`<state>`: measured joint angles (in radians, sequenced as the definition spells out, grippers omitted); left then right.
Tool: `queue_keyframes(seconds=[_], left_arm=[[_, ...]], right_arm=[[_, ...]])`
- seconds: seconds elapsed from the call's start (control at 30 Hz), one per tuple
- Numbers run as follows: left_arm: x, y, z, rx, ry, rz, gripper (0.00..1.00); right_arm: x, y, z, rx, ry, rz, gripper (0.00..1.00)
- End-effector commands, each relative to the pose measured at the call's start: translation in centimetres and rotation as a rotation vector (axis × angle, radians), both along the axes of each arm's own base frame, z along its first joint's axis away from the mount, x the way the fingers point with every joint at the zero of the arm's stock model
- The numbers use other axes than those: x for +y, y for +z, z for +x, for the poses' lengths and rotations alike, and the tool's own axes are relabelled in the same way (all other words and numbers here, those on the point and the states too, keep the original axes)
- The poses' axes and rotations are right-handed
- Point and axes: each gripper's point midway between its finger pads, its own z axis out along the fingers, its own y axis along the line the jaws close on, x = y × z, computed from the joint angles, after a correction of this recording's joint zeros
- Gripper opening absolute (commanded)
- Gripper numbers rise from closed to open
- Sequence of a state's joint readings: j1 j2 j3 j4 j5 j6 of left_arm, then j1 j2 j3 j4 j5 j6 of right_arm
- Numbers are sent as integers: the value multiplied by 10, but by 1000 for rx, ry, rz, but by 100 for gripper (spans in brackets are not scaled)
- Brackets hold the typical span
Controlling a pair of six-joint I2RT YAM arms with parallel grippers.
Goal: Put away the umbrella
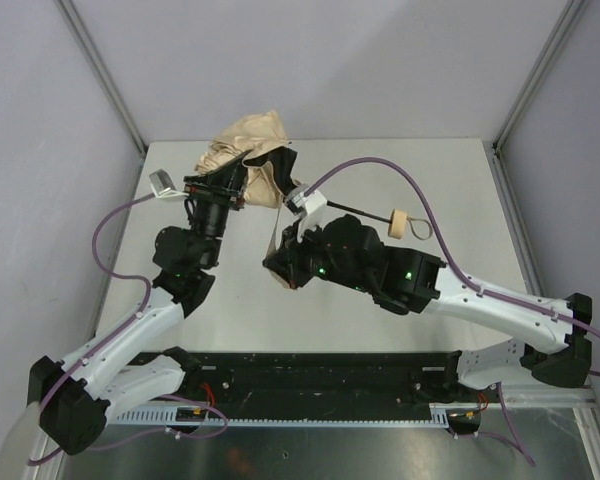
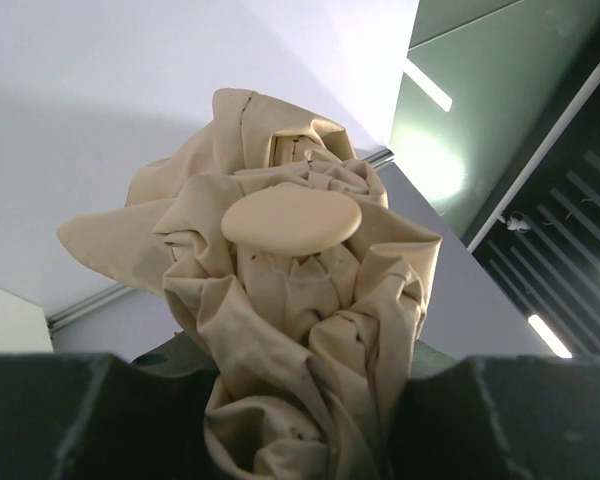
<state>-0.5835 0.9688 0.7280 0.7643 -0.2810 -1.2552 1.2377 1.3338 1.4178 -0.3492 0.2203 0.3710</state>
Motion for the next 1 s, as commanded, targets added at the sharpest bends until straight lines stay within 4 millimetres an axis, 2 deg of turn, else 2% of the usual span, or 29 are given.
queue_keyframes(seconds=[0.0,0.2,0.3,0.4,0.5,0.57,0.63,0.73,0.87,0.97], left_arm=[[14,27,-15,-105,52,-14,0],[15,19,-14,-92,59,-7,0],[16,17,-15,-86,53,-24,0],[18,20,-17,-87,44,-49,0],[22,29,-23,-100,36,-90,0],[27,39,-27,-114,38,-117,0],[29,49,-31,-129,27,-145,0],[29,62,-35,-140,-18,-199,0],[34,77,-45,-161,-53,-258,0],[44,90,-57,-205,-28,-253,0]], right_arm=[[17,40,-76,195,365,212,0],[25,108,-124,209,690,473,0],[20,134,-129,238,807,580,0],[22,140,-124,253,831,618,0],[30,116,-119,250,798,545,0],[33,85,-115,212,732,450,0],[32,58,-111,176,701,393,0],[27,32,-117,136,742,394,0],[18,11,-125,111,835,415,0],[6,13,-140,82,931,439,0]])
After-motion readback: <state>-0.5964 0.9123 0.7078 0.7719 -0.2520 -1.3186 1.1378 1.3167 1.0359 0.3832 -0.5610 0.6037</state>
